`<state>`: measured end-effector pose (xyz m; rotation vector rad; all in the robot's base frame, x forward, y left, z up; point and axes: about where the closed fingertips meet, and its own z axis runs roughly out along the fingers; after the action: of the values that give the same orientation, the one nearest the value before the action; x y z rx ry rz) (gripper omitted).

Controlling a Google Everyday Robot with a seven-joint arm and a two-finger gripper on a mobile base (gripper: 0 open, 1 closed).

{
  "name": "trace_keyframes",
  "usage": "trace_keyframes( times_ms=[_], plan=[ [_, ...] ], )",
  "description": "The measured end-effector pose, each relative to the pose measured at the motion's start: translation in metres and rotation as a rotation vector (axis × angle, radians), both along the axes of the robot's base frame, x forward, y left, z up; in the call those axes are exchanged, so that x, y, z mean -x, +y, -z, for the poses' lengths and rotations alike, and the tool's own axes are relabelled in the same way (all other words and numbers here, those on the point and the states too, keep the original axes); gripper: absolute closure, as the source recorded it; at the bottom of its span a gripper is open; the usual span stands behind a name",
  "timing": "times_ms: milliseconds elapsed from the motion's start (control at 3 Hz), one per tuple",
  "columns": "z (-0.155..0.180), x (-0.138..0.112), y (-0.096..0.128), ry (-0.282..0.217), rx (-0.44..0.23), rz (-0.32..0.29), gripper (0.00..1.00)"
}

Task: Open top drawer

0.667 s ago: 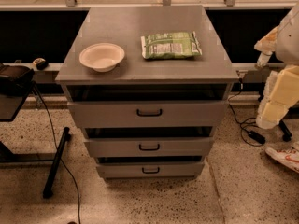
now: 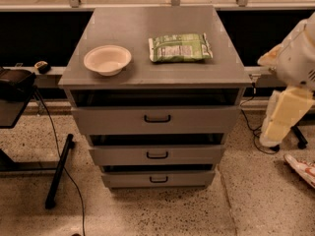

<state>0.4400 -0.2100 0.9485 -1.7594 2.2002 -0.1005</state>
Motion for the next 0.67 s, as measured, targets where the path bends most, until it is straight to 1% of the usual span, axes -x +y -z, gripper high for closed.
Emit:
trace_keyframes(
  times_ms=[333,667],
  plan=[
    [0.076,0.017,0.018,0.033,0.014,-0.117,0.00],
    [0.091,0.027,0.016,0.072,0.022,-0.111,0.00]
  ],
)
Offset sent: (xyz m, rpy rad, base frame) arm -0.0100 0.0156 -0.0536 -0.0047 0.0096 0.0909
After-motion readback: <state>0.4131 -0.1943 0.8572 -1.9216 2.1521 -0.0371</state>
